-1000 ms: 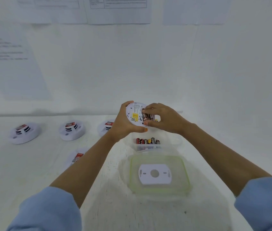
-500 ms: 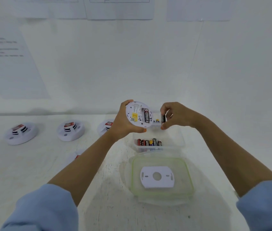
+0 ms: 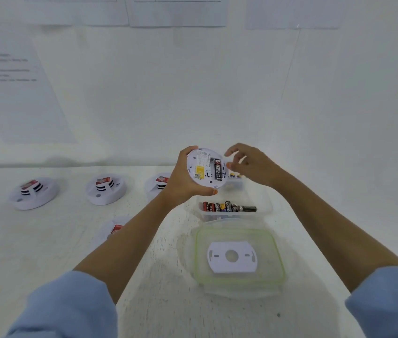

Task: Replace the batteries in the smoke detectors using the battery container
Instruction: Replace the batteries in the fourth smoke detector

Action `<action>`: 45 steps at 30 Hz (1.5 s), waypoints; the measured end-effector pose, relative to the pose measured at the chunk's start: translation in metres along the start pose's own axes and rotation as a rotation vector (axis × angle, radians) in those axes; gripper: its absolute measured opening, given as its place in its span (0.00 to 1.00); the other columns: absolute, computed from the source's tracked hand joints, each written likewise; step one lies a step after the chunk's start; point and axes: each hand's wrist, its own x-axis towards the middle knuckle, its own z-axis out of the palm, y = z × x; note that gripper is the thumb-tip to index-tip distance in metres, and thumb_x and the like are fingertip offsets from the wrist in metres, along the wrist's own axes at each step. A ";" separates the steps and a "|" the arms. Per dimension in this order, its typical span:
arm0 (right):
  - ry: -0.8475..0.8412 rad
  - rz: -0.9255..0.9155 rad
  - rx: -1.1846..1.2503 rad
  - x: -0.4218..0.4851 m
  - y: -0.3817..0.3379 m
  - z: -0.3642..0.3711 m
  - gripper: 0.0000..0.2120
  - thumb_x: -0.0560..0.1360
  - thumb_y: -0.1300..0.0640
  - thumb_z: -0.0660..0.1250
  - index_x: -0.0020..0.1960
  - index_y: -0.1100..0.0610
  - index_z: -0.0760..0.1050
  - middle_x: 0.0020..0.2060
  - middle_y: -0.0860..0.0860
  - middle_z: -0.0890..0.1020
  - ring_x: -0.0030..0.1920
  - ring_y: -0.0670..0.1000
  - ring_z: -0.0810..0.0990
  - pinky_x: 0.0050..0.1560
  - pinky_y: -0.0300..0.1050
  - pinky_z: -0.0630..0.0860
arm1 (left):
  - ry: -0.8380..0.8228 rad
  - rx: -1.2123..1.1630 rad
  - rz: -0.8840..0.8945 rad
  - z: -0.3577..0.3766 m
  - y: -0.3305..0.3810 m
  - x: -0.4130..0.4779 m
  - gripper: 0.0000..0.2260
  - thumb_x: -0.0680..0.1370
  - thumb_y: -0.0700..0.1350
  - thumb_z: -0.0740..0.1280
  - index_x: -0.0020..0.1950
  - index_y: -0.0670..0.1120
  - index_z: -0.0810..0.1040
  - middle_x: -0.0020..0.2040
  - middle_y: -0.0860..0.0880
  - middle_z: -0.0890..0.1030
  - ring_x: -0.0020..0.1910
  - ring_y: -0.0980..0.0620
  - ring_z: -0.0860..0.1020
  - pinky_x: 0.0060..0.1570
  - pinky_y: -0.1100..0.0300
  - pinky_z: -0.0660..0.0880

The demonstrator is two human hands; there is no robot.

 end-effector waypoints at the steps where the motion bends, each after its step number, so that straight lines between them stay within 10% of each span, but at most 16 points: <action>1: 0.016 -0.017 -0.023 0.001 -0.004 0.004 0.07 0.75 0.55 0.65 0.53 0.53 0.72 0.40 0.50 0.73 0.36 0.47 0.73 0.37 0.38 0.68 | 0.003 -0.004 0.002 0.002 0.001 -0.001 0.45 0.55 0.37 0.78 0.67 0.47 0.59 0.59 0.52 0.70 0.54 0.69 0.73 0.51 0.68 0.75; 32: 0.431 0.060 0.122 0.010 -0.014 0.010 0.11 0.64 0.67 0.71 0.42 0.58 0.72 0.33 0.52 0.77 0.33 0.48 0.74 0.35 0.32 0.71 | 0.036 -0.041 0.027 0.008 -0.001 0.006 0.44 0.56 0.33 0.78 0.66 0.45 0.59 0.57 0.57 0.70 0.52 0.71 0.73 0.50 0.70 0.74; 39: -0.293 0.481 -0.354 -0.009 0.002 0.000 0.12 0.67 0.66 0.73 0.50 0.66 0.79 0.38 0.56 0.83 0.24 0.44 0.78 0.42 0.38 0.80 | 0.077 -0.019 0.026 -0.006 -0.009 0.010 0.43 0.58 0.28 0.78 0.66 0.47 0.59 0.58 0.58 0.68 0.52 0.73 0.71 0.48 0.74 0.72; 45: -0.200 0.363 -0.388 0.009 0.005 -0.002 0.08 0.71 0.63 0.70 0.50 0.61 0.79 0.36 0.53 0.78 0.32 0.48 0.76 0.35 0.39 0.74 | 0.063 -0.022 0.010 -0.010 -0.014 0.016 0.44 0.58 0.28 0.78 0.66 0.48 0.59 0.59 0.57 0.69 0.54 0.70 0.72 0.49 0.71 0.73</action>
